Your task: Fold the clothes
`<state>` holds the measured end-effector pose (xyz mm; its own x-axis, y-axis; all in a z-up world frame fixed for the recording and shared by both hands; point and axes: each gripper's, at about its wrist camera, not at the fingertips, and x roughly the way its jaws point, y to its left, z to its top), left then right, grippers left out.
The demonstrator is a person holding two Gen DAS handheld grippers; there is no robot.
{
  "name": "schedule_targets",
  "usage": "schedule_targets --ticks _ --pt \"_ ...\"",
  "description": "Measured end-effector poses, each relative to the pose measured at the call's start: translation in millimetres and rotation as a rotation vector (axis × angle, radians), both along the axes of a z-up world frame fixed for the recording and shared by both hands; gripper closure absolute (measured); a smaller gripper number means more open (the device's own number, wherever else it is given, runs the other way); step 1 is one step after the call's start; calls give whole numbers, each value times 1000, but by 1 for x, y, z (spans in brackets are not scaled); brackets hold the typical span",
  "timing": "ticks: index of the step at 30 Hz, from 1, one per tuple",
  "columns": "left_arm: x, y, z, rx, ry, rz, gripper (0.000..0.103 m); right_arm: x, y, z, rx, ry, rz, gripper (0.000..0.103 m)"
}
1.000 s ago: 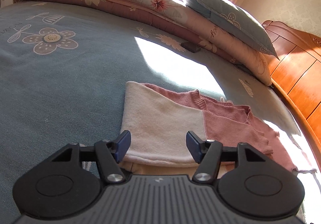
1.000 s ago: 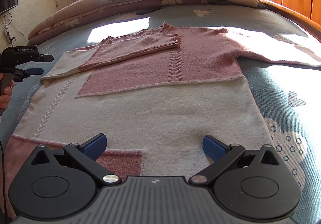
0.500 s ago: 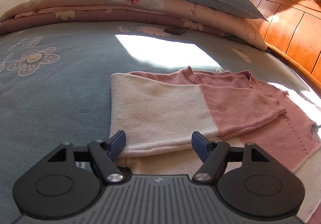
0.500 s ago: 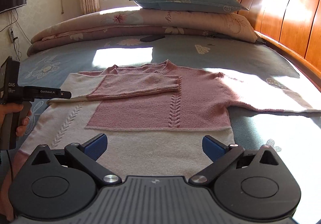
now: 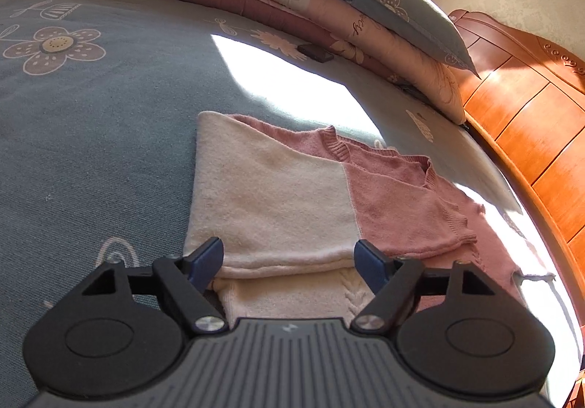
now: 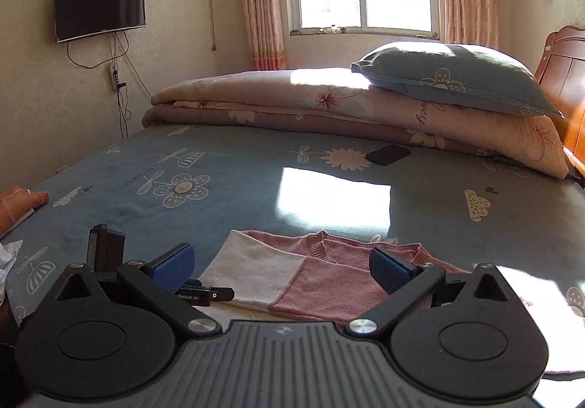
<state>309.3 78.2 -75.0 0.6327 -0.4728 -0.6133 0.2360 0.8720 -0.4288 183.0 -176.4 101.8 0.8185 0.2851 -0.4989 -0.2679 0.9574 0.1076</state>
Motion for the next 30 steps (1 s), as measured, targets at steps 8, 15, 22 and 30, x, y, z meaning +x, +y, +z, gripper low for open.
schedule_targets --ticks 8,15,22,30 --pt "-1 16 9 -57 -21 -92 21 120 27 -22 259 177 137 0" --pt "3 24 9 -61 7 -146 17 203 69 -85 419 411 327 0" --pt "2 69 15 103 9 41 15 239 97 -136 481 534 411 0" --pt "15 101 1 179 114 236 15 253 130 -177 423 607 489 0"
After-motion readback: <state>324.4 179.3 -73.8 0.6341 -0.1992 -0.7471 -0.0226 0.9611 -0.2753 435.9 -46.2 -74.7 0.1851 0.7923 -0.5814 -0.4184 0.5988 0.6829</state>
